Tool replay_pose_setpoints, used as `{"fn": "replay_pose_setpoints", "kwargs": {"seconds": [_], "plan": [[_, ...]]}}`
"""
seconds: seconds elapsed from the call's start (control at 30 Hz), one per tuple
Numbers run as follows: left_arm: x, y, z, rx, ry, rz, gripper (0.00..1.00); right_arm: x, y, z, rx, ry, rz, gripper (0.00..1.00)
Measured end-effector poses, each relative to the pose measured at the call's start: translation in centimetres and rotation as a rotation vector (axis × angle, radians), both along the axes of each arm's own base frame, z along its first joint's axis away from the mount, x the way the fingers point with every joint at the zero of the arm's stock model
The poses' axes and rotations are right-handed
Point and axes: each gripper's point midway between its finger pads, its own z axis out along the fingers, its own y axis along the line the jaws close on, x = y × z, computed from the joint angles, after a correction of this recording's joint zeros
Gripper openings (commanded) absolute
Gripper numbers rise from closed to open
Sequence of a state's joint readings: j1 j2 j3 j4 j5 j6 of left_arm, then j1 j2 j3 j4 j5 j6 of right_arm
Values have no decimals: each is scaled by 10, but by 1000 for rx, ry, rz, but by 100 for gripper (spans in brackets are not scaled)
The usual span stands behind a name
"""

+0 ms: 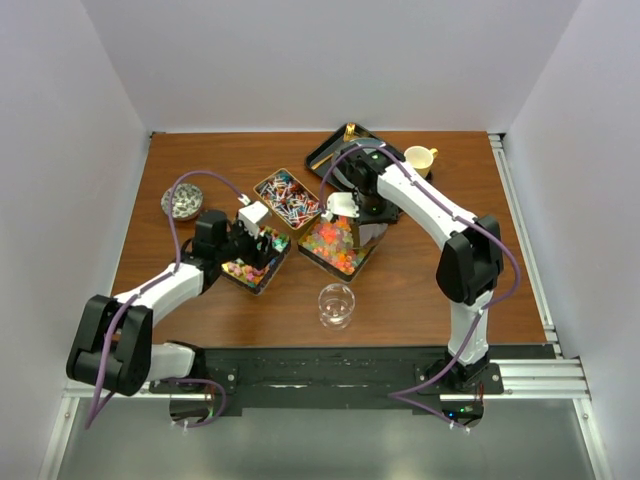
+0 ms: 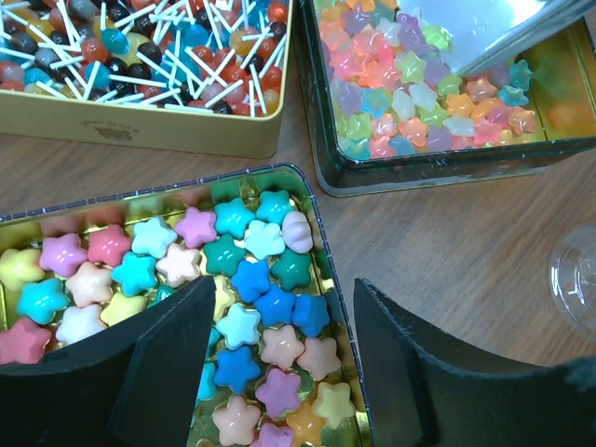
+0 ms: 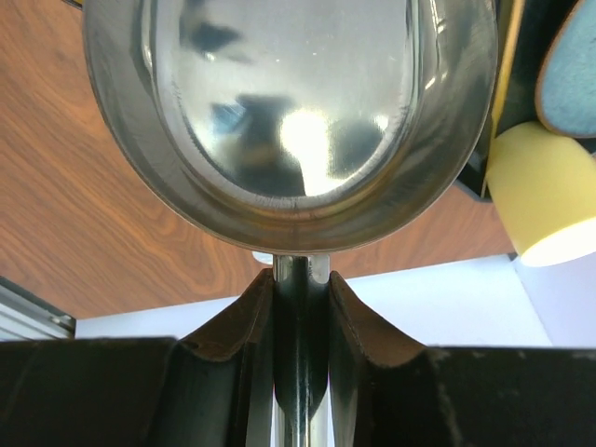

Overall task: Pack the candies
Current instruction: Scoop the fake candies from the storage box.

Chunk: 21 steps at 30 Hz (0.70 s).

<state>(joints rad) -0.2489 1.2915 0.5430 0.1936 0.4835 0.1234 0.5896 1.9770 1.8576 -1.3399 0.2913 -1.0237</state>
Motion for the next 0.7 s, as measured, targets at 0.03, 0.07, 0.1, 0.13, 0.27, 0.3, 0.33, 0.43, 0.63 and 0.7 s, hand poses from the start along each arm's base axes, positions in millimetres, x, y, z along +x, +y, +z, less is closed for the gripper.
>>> {"fn": "replay_pose_setpoints", "kwargs": {"seconds": [0.03, 0.07, 0.1, 0.13, 0.27, 0.3, 0.33, 0.43, 0.63, 0.7], "plan": [[-1, 0, -2, 2, 5, 0, 59, -1, 0, -2, 4, 7, -2, 0], [-2, 1, -3, 4, 9, 1, 58, -3, 1, -4, 6, 17, -2, 0], [-2, 1, -4, 5, 10, 1, 57, -5, 1, -7, 6, 29, -4, 0], [-3, 1, -5, 7, 13, 0, 57, -6, 1, -9, 5, 36, -4, 0], [-4, 1, -14, 13, 42, 2, 47, -6, 5, -20, -1, 63, -12, 0], [-4, 1, -18, 15, 55, 2, 42, -6, 8, -24, 1, 73, -15, 0], [-5, 1, -22, 18, 68, 2, 40, -5, 11, -28, 3, 81, -17, 0], [-7, 0, -33, 18, 118, -1, 35, -4, 22, -39, 4, 95, -19, 0], [-8, -5, -43, 2, 181, -12, 27, -9, 38, -44, 14, 103, -34, 0], [-4, -8, -44, -6, 192, -19, 27, -11, 47, -48, 37, 108, -47, 0]]}}
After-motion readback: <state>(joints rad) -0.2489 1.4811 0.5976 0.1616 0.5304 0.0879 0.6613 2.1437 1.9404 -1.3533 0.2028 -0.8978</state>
